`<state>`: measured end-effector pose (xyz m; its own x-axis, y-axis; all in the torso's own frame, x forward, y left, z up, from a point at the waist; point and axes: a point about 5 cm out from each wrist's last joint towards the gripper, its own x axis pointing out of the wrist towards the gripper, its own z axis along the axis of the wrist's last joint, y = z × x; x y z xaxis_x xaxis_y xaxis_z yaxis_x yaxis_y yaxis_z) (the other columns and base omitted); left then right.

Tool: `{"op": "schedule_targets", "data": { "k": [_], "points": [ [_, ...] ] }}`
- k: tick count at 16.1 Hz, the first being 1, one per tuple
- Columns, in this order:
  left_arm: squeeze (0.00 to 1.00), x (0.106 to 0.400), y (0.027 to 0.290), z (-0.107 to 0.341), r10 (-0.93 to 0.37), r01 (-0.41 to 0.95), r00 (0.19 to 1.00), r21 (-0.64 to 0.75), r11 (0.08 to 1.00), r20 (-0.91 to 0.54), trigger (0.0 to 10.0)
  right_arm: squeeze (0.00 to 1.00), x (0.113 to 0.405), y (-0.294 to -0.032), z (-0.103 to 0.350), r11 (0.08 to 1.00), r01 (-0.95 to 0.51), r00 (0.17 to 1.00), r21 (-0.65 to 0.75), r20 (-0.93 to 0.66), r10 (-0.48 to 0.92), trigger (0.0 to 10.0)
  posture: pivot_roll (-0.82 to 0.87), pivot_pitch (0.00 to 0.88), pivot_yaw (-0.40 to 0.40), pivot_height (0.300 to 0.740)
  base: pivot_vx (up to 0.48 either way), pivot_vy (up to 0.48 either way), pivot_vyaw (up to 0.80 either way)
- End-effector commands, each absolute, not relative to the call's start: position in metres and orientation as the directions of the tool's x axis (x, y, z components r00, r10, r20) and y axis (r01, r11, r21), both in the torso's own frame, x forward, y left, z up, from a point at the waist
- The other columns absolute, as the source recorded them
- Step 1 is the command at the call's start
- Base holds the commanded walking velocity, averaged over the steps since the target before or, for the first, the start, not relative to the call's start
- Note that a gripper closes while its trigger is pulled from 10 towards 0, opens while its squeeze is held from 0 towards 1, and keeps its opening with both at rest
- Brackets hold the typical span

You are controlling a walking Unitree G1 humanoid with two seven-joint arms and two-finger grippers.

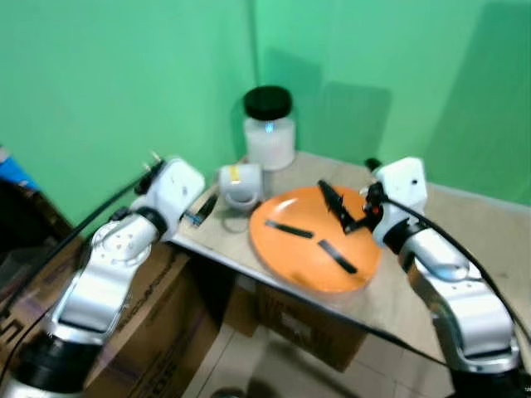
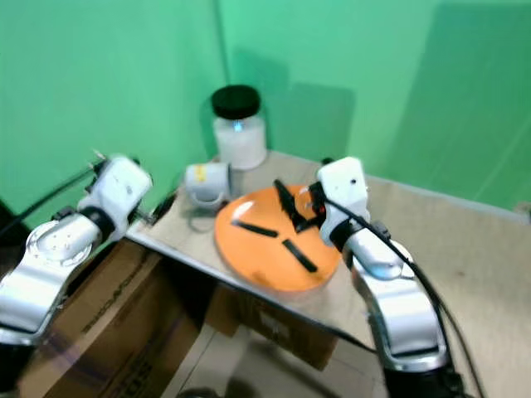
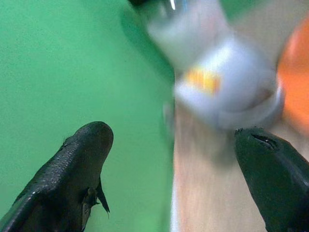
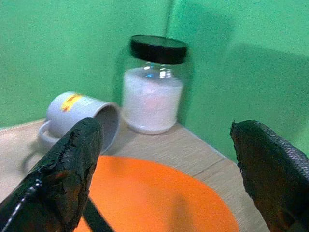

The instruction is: Setting the table

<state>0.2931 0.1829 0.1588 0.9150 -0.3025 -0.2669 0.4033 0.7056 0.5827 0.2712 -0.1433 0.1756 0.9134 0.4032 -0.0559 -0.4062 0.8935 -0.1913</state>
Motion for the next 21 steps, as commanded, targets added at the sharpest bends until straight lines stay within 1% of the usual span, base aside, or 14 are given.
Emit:
{"op": "schedule_targets", "data": {
  "k": [1, 2, 3, 4, 6, 8, 11, 13, 15, 16, 17, 18, 19, 21],
  "points": [
    [0.00, 0.298, 0.177, 0.164, -0.361, 0.444, 0.894, 0.631, 0.636, -0.265, 10.0, 0.00, 0.273, -0.141, 0.178, 0.877, -0.442, 0.896, -0.189, -0.061, 0.439, 10.0, 0.09, 0.000, 0.086, 0.740, 0.000, 0.000, 0.00],
    [0.00, 0.304, 0.175, 0.161, -0.437, 0.517, 0.845, 0.679, 0.520, -0.308, 10.0, 0.00, 0.273, -0.141, 0.179, 0.838, -0.491, 0.870, -0.237, -0.089, 0.484, 10.0, 0.09, 0.000, 0.086, 0.740, 0.000, 0.000, 0.00],
    [0.00, 0.306, 0.175, 0.161, -0.456, 0.533, 0.831, 0.690, 0.489, -0.319, 10.0, 0.00, 0.273, -0.141, 0.179, 0.827, -0.505, 0.862, -0.247, -0.095, 0.498, 10.0, 0.09, 0.000, 0.085, 0.740, 0.000, 0.000, 0.00],
    [0.00, 0.312, 0.172, 0.159, -0.491, 0.561, 0.803, 0.705, 0.435, -0.337, 10.0, 0.00, 0.272, -0.140, 0.179, 0.809, -0.530, 0.847, -0.255, -0.107, 0.521, 10.0, 0.09, 0.000, 0.084, 0.740, 0.000, 0.000, 0.00],
    [0.00, 0.317, 0.169, 0.157, -0.522, 0.581, 0.778, 0.717, 0.384, -0.350, 10.0, 0.00, 0.271, -0.139, 0.178, 0.790, -0.554, 0.831, -0.261, -0.118, 0.544, 10.0, 0.09, 0.000, 0.083, 0.740, 0.000, 0.000, 0.00],
    [0.00, 0.326, 0.160, 0.147, -0.572, 0.624, 0.723, 0.721, 0.300, -0.388, 10.0, 0.00, 0.265, -0.136, 0.176, 0.745, -0.612, 0.789, -0.266, -0.145, 0.597, 10.0, 0.08, 0.000, 0.085, 0.740, 0.000, 0.000, 0.00],
    [0.00, 0.339, 0.159, 0.131, -0.563, 0.632, 0.708, 0.739, 0.236, -0.426, 10.0, 0.00, 0.263, -0.137, 0.176, 0.732, -0.613, 0.787, -0.296, -0.149, 0.599, 10.0, 0.05, 0.000, 0.090, 0.740, 0.000, 0.000, 0.00],
    [0.00, 0.342, 0.158, 0.122, -0.569, 0.647, 0.686, 0.738, 0.191, -0.454, 10.0, 0.00, 0.260, -0.138, 0.176, 0.729, -0.615, 0.786, -0.300, -0.155, 0.599, 10.0, 0.04, 0.000, 0.091, 0.740, 0.000, 0.000, 0.00],
    [0.00, 0.348, 0.156, 0.119, -0.551, 0.615, 0.710, 0.767, 0.184, -0.438, 10.0, 0.00, 0.259, -0.139, 0.175, 0.728, -0.613, 0.787, -0.308, -0.160, 0.596, 10.0, 0.03, 0.000, 0.093, 0.740, 0.000, 0.000, 0.00],
    [0.00, 0.353, 0.153, 0.120, -0.540, 0.575, 0.741, 0.791, 0.206, -0.398, 9.7, 0.00, 0.258, -0.139, 0.176, 0.726, -0.614, 0.786, -0.309, -0.161, 0.596, 10.0, 0.03, 0.000, 0.090, 0.740, 0.000, 0.000, 0.00],
    [0.00, 0.355, 0.152, 0.120, -0.536, 0.561, 0.753, 0.799, 0.218, -0.383, 9.7, 0.00, 0.257, -0.139, 0.176, 0.726, -0.615, 0.786, -0.309, -0.161, 0.597, 10.0, 0.03, 0.000, 0.090, 0.740, 0.000, 0.000, 0.00],
    [0.00, 0.357, 0.150, 0.120, -0.532, 0.552, 0.761, 0.802, 0.228, -0.372, 7.5, 0.00, 0.257, -0.138, 0.175, 0.724, -0.617, 0.784, -0.309, -0.164, 0.598, 10.0, 0.02, 0.000, 0.092, 0.740, 0.000, 0.000, 0.00],
    [0.00, 0.360, 0.150, 0.118, -0.509, 0.526, 0.781, 0.820, 0.224, -0.362, 3.7, 0.00, 0.254, -0.137, 0.174, 0.713, -0.636, 0.770, -0.296, -0.179, 0.613, 10.0, 0.02, 0.000, 0.096, 0.740, 0.000, 0.000, 0.00],
    [0.00, 0.363, 0.151, 0.116, -0.484, 0.501, 0.802, 0.835, 0.228, -0.349, 2.4, 0.00, 0.248, -0.135, 0.172, 0.682, -0.683, 0.729, -0.262, -0.209, 0.651, 10.0, 0.02, 0.000, 0.098, 0.740, 0.000, 0.000, 0.00]
  ]
}}
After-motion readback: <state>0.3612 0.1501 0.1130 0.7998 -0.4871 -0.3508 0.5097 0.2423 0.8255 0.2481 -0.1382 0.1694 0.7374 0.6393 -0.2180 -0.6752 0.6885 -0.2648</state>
